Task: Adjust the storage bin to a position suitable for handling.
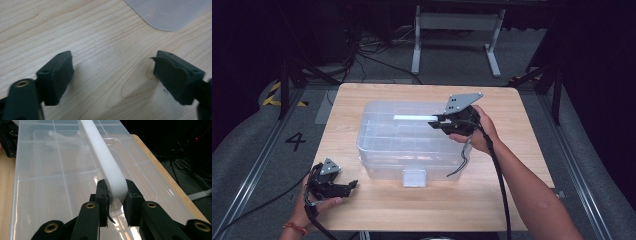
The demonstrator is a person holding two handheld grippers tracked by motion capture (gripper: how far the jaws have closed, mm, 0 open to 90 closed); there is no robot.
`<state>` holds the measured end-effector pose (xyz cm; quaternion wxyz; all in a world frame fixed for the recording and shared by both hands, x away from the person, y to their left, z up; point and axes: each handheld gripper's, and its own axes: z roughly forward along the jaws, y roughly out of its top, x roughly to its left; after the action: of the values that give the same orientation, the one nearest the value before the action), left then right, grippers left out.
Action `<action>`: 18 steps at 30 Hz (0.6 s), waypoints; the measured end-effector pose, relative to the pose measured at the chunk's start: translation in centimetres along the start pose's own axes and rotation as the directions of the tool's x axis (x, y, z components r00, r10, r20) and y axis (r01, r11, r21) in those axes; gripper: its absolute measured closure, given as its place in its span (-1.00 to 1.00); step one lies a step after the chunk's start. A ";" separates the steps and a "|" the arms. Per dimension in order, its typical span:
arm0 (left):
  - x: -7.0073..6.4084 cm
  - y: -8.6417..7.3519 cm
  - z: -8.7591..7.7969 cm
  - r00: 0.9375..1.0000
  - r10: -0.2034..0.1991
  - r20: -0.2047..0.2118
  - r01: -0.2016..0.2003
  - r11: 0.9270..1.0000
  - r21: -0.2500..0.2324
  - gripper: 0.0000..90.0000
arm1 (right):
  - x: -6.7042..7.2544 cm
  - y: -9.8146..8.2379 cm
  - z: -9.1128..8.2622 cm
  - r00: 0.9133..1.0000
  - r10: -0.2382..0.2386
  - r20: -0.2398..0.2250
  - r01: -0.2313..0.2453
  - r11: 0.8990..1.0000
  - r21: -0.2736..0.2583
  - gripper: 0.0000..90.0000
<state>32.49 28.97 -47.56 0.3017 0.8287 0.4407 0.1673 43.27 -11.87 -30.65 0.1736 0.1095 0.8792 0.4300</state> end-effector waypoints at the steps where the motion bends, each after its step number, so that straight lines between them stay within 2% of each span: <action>1: 0.0 0.0 -0.1 1.000 0.009 -0.010 -0.009 1.000 0.003 -0.59 | -0.1 0.0 0.0 1.000 0.000 -0.003 0.000 1.000 0.003 0.71; 3: 0.0 0.1 -0.3 0.999 0.015 -0.029 -0.016 1.000 -0.018 -0.50 | -0.1 0.1 0.0 1.000 0.005 -0.005 -0.005 1.000 0.006 0.71; 4: 0.1 0.2 -0.7 1.000 0.013 -0.010 -0.013 1.000 -0.021 -0.50 | -0.2 0.2 0.0 1.000 0.006 -0.006 -0.006 1.000 0.006 0.71; 7: 0.0 0.5 -1.6 1.000 0.015 -0.014 -0.016 0.997 -0.076 -0.45 | -0.4 0.3 -0.1 1.000 0.021 -0.004 -0.021 1.000 0.002 0.70; 10: -0.1 1.2 -3.1 0.999 0.025 -0.020 -0.028 0.990 -0.141 -0.40 | -0.6 0.5 -0.2 1.000 0.031 -0.004 -0.031 1.000 0.007 0.70; 15: -0.4 2.4 -5.1 0.999 0.019 -0.028 -0.026 0.970 -0.241 -0.29 | -1.0 0.8 -0.2 0.999 0.043 -0.007 -0.043 0.999 0.014 0.69; 18: -0.8 3.4 -6.0 0.999 0.029 -0.038 -0.038 0.964 -0.261 -0.27 | -1.1 1.0 -0.2 0.999 0.046 -0.002 -0.046 0.999 0.020 0.69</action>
<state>30.92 29.00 -40.83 0.3983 0.7859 0.4057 0.2431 44.20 -11.78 -29.51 0.1614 0.1307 0.8808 0.4254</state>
